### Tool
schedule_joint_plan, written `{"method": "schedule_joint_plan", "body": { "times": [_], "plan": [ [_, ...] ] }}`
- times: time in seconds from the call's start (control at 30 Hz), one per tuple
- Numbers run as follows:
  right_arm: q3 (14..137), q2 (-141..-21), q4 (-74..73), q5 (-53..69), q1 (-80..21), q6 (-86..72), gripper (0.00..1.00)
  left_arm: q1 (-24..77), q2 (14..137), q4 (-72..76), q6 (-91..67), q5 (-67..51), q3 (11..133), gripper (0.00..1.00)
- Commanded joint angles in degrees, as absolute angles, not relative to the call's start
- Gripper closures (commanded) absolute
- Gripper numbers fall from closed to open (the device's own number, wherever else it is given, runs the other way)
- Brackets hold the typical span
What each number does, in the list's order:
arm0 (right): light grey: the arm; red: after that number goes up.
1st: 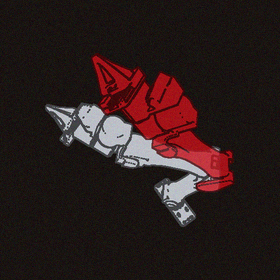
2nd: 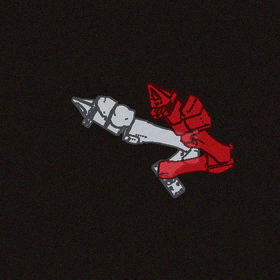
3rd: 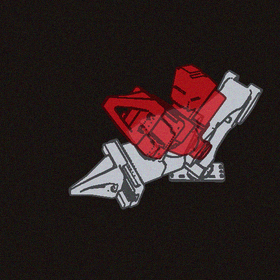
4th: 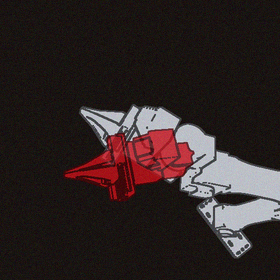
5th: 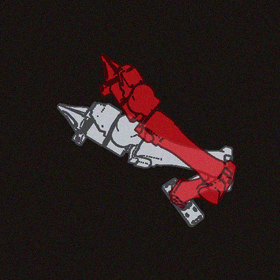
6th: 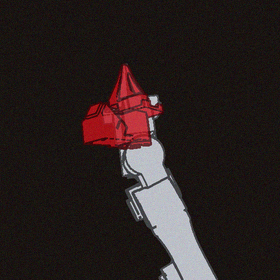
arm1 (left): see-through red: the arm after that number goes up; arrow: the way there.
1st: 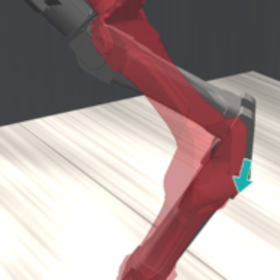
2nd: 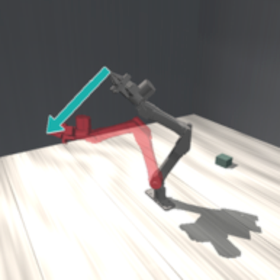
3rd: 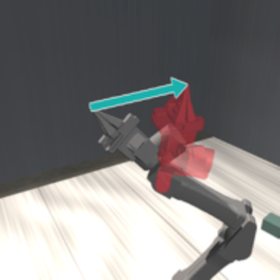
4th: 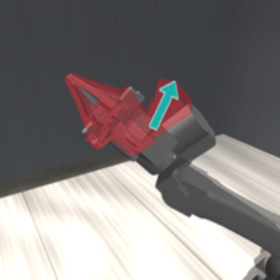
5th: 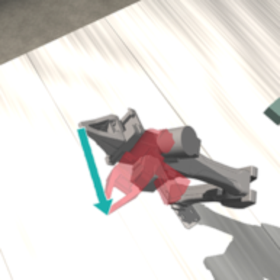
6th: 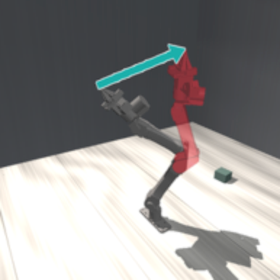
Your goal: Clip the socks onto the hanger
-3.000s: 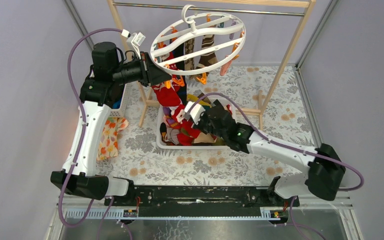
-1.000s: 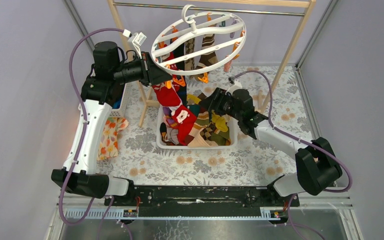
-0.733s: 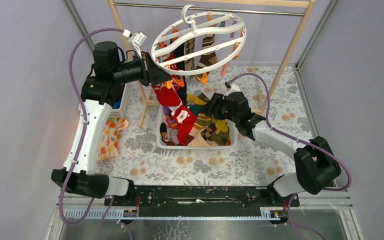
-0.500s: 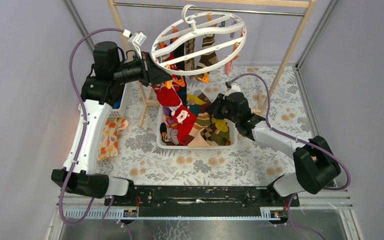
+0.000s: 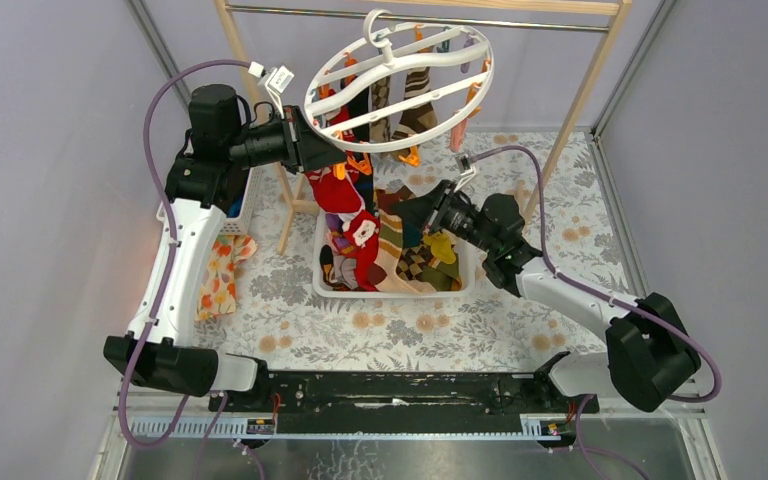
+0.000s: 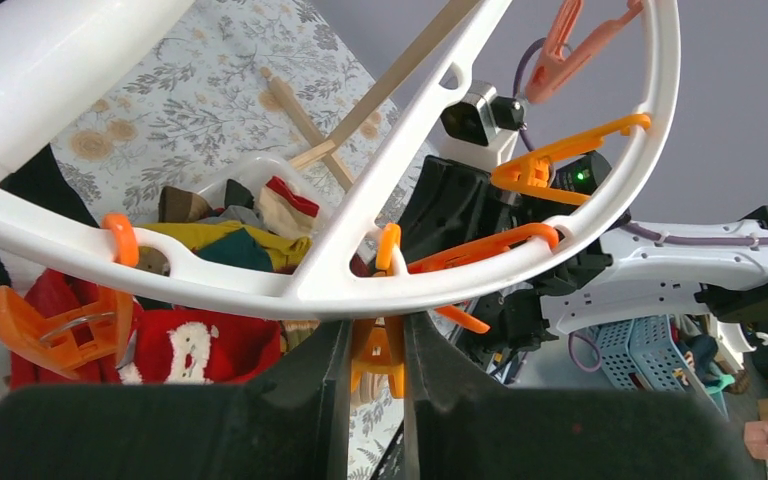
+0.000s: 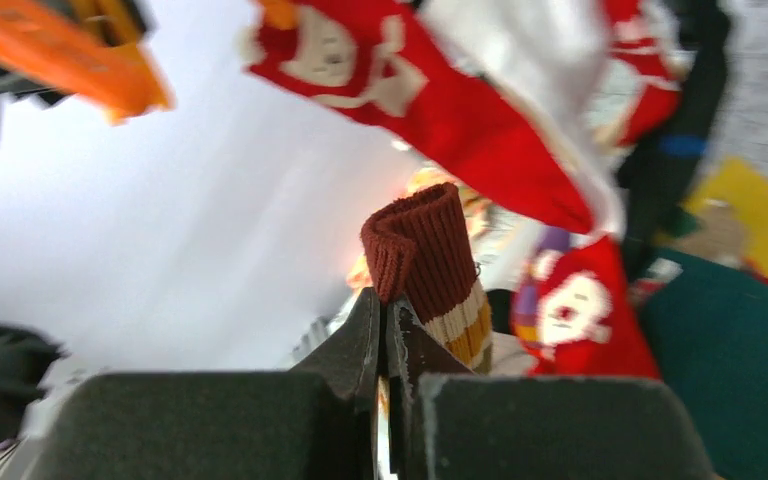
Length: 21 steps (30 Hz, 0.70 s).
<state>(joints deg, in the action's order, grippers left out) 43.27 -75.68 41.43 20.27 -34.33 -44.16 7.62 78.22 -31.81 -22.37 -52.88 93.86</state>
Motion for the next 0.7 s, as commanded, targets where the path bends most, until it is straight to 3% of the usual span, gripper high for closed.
{"method": "schedule_joint_plan", "body": {
  "times": [0.0, 0.33, 0.67],
  "plan": [
    [46.2, -76.8, 55.8, 31.5, -37.8, -50.1, 1.00, 7.1, 78.2, -27.6, -26.1, -55.2, 92.7, 1.00],
    [52.9, -87.5, 75.9, 39.1, -40.2, -66.3, 1.00, 7.1, 77.7, -23.6, -29.4, -59.3, 91.3, 1.00],
    [58.2, -95.7, 87.9, 37.1, -40.1, -75.3, 1.00, 7.1, 77.1, -22.8, -29.5, -60.7, 90.2, 1.00]
  ]
}}
